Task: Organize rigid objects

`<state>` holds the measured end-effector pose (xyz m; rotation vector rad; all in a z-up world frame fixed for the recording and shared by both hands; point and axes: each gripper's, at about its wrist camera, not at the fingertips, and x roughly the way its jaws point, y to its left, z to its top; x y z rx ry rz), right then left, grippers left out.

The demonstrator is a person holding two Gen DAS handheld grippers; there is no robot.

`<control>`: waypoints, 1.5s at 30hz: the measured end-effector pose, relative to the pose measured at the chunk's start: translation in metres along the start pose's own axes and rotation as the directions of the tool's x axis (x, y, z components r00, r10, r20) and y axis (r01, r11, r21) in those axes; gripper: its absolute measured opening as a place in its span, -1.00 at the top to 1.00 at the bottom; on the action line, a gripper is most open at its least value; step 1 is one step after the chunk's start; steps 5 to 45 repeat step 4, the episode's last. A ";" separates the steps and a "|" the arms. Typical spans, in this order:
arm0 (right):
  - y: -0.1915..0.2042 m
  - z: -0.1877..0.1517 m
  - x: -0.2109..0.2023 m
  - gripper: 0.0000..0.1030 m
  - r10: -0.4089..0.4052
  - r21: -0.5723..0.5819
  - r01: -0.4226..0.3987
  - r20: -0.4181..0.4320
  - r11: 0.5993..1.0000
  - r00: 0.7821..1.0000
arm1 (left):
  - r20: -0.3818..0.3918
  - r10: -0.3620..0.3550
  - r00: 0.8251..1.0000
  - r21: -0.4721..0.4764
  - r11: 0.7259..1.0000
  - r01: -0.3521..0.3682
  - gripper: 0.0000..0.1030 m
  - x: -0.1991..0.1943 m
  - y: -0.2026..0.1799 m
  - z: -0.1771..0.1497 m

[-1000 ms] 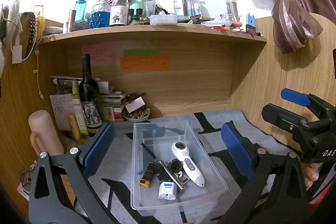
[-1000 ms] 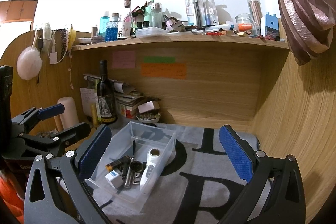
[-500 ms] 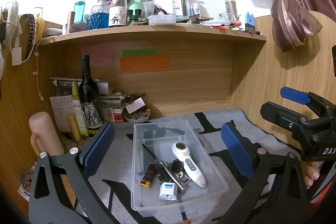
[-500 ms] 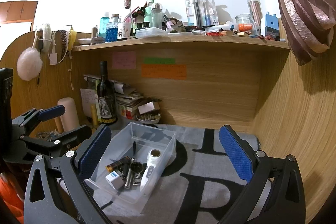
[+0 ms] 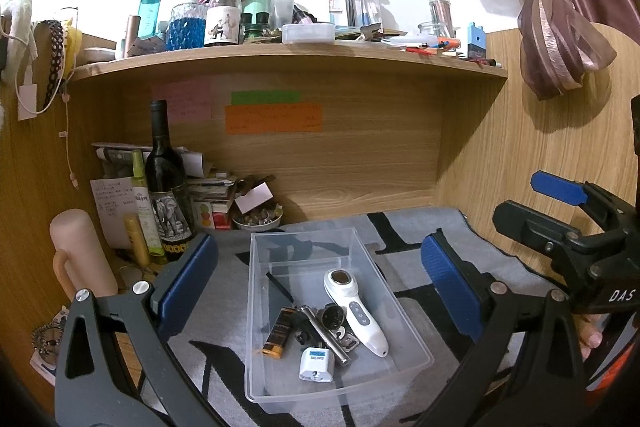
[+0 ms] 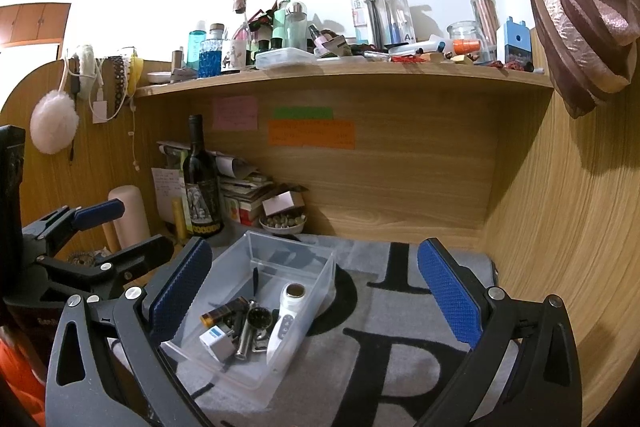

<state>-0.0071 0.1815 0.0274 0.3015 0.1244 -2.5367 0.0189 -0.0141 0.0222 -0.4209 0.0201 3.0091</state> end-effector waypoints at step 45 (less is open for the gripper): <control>0.002 -0.001 0.003 -1.00 -0.003 0.006 0.003 -0.006 1.000 1.000 | -0.009 -0.009 1.000 -0.002 1.000 0.009 -1.00 0.003 0.000 0.000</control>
